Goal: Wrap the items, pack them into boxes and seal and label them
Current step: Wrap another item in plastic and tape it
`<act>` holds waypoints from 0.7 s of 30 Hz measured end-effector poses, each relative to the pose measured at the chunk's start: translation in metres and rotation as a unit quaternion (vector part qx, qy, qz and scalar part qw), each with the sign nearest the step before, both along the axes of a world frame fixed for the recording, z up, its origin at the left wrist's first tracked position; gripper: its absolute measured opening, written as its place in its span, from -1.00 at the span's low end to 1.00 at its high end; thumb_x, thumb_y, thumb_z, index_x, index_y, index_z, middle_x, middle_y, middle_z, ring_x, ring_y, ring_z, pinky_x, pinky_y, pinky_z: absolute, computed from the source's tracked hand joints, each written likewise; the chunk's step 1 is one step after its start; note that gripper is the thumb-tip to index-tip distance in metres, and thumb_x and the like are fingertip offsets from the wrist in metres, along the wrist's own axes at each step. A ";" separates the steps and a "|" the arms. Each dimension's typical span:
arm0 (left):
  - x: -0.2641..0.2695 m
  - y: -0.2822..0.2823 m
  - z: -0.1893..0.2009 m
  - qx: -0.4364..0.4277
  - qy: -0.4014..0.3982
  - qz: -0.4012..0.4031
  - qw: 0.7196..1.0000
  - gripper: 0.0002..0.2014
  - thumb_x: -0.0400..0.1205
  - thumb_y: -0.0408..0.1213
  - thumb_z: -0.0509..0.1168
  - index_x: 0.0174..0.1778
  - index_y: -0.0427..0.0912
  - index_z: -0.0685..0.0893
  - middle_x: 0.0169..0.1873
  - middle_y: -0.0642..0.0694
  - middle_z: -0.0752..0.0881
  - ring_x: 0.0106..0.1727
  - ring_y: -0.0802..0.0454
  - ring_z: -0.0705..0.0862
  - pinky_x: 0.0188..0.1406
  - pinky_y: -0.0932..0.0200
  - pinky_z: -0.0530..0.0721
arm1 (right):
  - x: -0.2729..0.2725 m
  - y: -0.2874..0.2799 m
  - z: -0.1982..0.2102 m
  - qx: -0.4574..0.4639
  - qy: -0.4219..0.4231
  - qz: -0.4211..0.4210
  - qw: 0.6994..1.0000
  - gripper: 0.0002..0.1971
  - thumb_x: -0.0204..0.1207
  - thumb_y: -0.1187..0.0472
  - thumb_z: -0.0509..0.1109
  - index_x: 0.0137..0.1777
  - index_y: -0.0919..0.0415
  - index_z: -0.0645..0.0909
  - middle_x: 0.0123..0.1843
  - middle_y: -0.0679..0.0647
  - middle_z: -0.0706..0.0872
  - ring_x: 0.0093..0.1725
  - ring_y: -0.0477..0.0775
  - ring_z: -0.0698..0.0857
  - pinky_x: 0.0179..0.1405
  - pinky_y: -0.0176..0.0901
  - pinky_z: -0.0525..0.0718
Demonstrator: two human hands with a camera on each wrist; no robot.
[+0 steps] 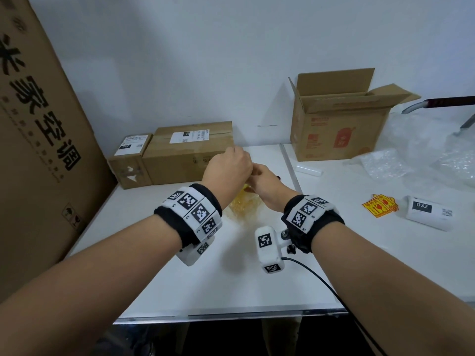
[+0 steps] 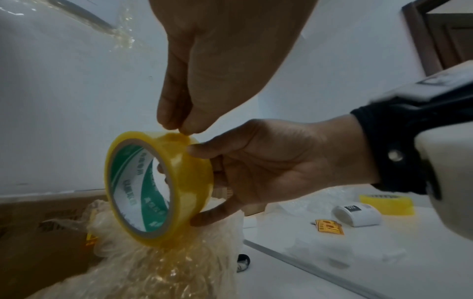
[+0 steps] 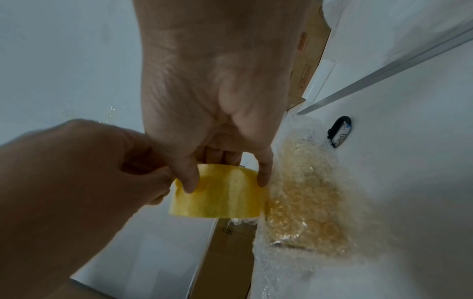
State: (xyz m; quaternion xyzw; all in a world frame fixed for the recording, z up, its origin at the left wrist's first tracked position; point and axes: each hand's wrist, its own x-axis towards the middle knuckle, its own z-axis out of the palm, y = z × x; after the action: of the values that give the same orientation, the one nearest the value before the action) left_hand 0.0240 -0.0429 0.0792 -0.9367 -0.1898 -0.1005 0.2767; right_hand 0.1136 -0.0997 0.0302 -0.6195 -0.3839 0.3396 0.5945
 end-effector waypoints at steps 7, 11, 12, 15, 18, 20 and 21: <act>0.003 -0.004 0.007 0.053 0.049 -0.032 0.997 -0.76 0.71 -0.52 0.00 0.19 -0.32 0.51 0.09 -0.18 0.56 0.07 -0.06 0.60 -0.29 0.15 0.43 | 0.001 -0.002 -0.003 -0.001 0.000 -0.006 1.000 -0.77 0.59 0.52 0.24 -0.09 0.19 0.62 -0.11 0.18 0.65 -0.03 0.15 0.48 0.01 0.10 0.48; -0.003 0.001 0.006 0.052 0.044 -0.036 0.997 -0.77 0.70 -0.51 0.02 0.20 -0.29 0.49 0.06 -0.13 0.56 -0.04 0.00 0.55 -0.33 0.17 0.40 | 0.001 -0.003 -0.004 0.009 0.006 0.006 1.000 -0.79 0.60 0.45 0.31 -0.08 0.12 0.64 -0.14 0.03 0.69 -0.04 0.08 0.52 -0.02 -0.03 0.42; -0.004 0.003 0.005 0.050 0.038 -0.039 0.997 -0.77 0.70 -0.50 0.03 0.21 -0.28 0.49 0.06 -0.12 0.56 -0.05 0.00 0.53 -0.33 0.18 0.40 | 0.002 -0.003 -0.004 0.009 0.006 0.007 1.000 -0.80 0.60 0.43 0.32 -0.08 0.10 0.64 -0.16 -0.03 0.70 -0.05 0.05 0.54 -0.03 -0.07 0.44; -0.007 0.011 0.003 0.044 0.018 -0.053 0.997 -0.76 0.69 -0.48 0.05 0.25 -0.26 0.47 0.08 -0.10 0.55 0.01 0.01 0.58 -0.33 0.19 0.40 | 0.002 0.000 -0.006 0.009 0.006 0.014 1.000 -0.84 0.61 0.41 0.34 0.00 0.14 0.63 -0.09 0.04 0.67 -0.05 0.00 0.55 -0.08 -0.17 0.45; -0.014 0.012 0.001 0.052 0.011 -0.088 0.995 -0.71 0.69 -0.48 -0.01 0.28 -0.22 0.46 0.12 -0.08 0.55 0.08 0.02 0.59 -0.30 0.23 0.39 | 0.002 0.003 -0.009 0.014 0.007 0.013 1.000 -0.83 0.61 0.43 0.32 0.07 0.17 0.62 0.01 0.16 0.61 0.00 0.06 0.53 -0.09 -0.15 0.46; -0.014 0.008 -0.004 0.074 0.008 -0.117 0.990 -0.66 0.66 -0.47 -0.07 0.27 -0.18 0.47 0.12 -0.04 0.56 0.08 0.05 0.60 -0.29 0.25 0.35 | 0.005 0.004 -0.010 0.024 0.019 0.003 1.000 -0.80 0.61 0.46 0.28 0.07 0.17 0.62 -0.01 0.19 0.64 0.01 0.10 0.54 0.00 -0.01 0.48; -0.013 0.008 -0.005 0.047 -0.003 -0.115 0.992 -0.70 0.69 -0.45 -0.05 0.25 -0.17 0.48 0.10 -0.03 0.54 0.05 0.05 0.58 -0.28 0.24 0.35 | 0.006 0.005 -0.009 0.027 0.021 0.002 0.999 -0.79 0.61 0.46 0.26 0.06 0.18 0.62 -0.01 0.19 0.65 0.00 0.12 0.54 0.02 0.04 0.48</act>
State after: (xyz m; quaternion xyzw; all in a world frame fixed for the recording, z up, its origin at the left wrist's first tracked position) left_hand 0.0107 -0.0346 0.0745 -0.9380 -0.0763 -0.1431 0.3065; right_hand 0.1198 -0.0951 0.0208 -0.5956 -0.3813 0.3431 0.6183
